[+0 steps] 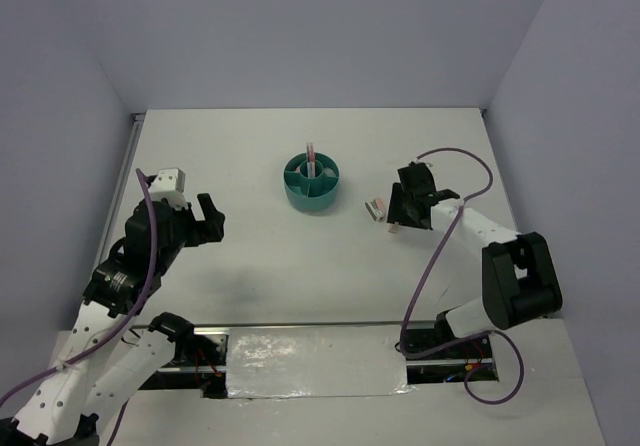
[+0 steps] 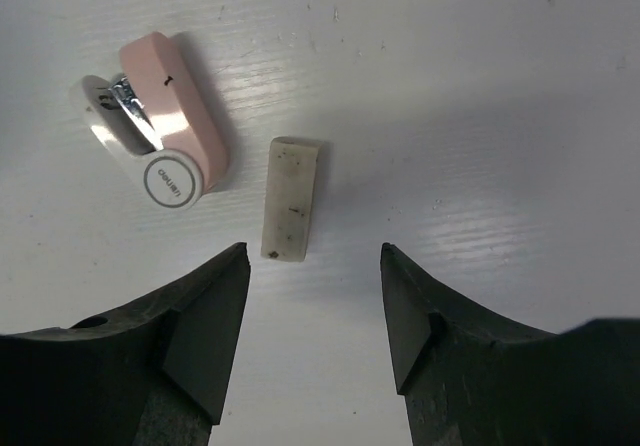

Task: Sort the stationery into containers
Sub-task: Pick up the stationery from the center of the board.

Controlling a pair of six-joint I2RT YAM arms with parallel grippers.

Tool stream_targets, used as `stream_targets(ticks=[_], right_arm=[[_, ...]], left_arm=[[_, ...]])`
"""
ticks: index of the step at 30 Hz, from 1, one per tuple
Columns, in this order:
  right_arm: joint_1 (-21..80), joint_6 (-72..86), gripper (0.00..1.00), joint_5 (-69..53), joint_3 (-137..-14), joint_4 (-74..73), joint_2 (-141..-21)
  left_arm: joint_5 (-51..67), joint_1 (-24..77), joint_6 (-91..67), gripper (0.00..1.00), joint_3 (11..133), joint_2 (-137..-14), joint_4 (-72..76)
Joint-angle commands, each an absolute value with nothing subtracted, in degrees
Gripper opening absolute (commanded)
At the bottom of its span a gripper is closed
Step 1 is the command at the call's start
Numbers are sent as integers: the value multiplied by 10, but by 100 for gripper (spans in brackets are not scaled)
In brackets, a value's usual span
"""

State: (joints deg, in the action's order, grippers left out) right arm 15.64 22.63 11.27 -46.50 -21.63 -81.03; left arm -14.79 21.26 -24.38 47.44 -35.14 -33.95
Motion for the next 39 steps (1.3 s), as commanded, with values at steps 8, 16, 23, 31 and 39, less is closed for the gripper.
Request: stream_targets(ticks=[8, 16, 23, 31, 39], right_arm=[[150, 219, 57, 96, -497, -168, -910], [152, 216, 37, 110, -499, -176, -914], [151, 204, 27, 93, -515, -189, -938], [233, 200, 14, 120, -474, -144, -789], [388, 16, 17, 16, -598, -108, -829]], left_arm=[[-157, 214, -248, 99, 487, -357, -329], [-149, 214, -245, 99, 487, -363, -327], [-145, 214, -243, 99, 487, -363, -325], [-142, 214, -243, 99, 487, -364, -323], [-143, 213, -244, 99, 485, -360, -323]])
